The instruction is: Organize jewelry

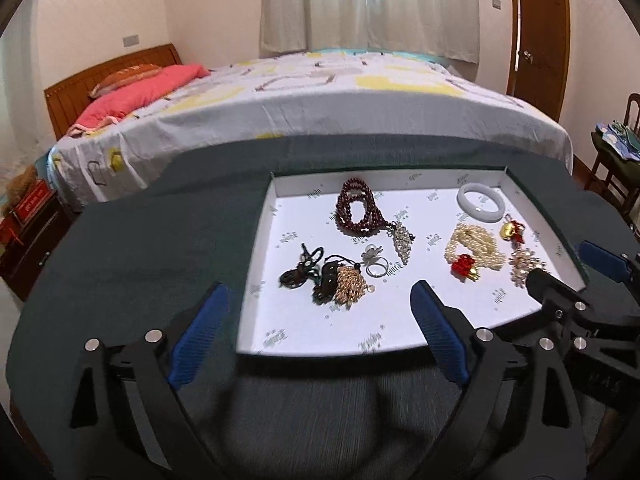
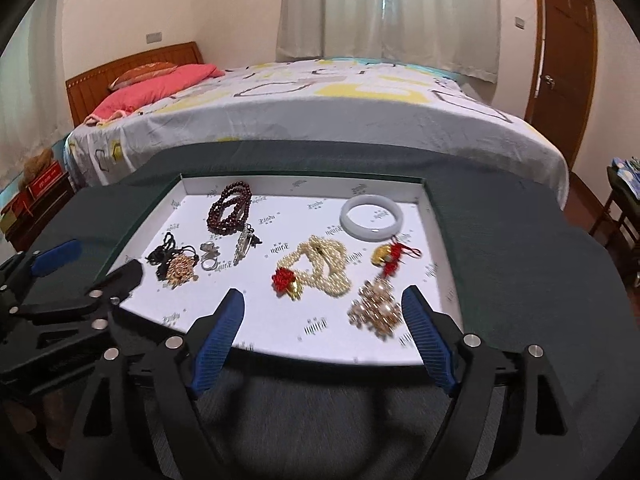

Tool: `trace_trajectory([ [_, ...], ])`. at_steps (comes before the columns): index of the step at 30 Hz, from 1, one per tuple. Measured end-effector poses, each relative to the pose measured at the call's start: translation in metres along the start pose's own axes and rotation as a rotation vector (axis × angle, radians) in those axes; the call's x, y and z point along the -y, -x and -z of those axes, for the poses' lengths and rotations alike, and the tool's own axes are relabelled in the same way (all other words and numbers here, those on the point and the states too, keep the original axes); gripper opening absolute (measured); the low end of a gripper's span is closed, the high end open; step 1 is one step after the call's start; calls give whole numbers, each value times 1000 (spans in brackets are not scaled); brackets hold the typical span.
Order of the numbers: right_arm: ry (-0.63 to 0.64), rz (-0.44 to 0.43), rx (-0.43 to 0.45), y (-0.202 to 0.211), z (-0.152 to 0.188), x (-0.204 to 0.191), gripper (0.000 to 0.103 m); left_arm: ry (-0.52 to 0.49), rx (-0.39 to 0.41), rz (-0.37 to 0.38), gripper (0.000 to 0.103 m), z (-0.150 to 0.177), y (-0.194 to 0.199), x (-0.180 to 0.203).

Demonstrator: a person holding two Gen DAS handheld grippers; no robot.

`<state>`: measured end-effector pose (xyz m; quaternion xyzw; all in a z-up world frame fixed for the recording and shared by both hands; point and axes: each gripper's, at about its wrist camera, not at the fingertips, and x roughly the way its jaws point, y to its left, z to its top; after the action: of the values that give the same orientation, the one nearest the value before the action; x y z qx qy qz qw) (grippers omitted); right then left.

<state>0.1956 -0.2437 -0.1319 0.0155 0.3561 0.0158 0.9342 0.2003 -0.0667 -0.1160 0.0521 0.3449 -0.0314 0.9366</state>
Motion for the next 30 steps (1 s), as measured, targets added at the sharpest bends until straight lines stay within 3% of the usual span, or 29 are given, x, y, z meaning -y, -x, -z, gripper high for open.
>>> trace_trajectory([
  [6, -11, -2, 32, 43, 8, 2, 79, 17, 41, 3, 94, 5, 48, -4],
  [16, 30, 3, 131, 115, 8, -8, 83, 50, 175, -27, 99, 9, 136, -15],
  [30, 41, 18, 228, 168, 4, -16, 84, 86, 263, -27, 99, 7, 189, -27],
])
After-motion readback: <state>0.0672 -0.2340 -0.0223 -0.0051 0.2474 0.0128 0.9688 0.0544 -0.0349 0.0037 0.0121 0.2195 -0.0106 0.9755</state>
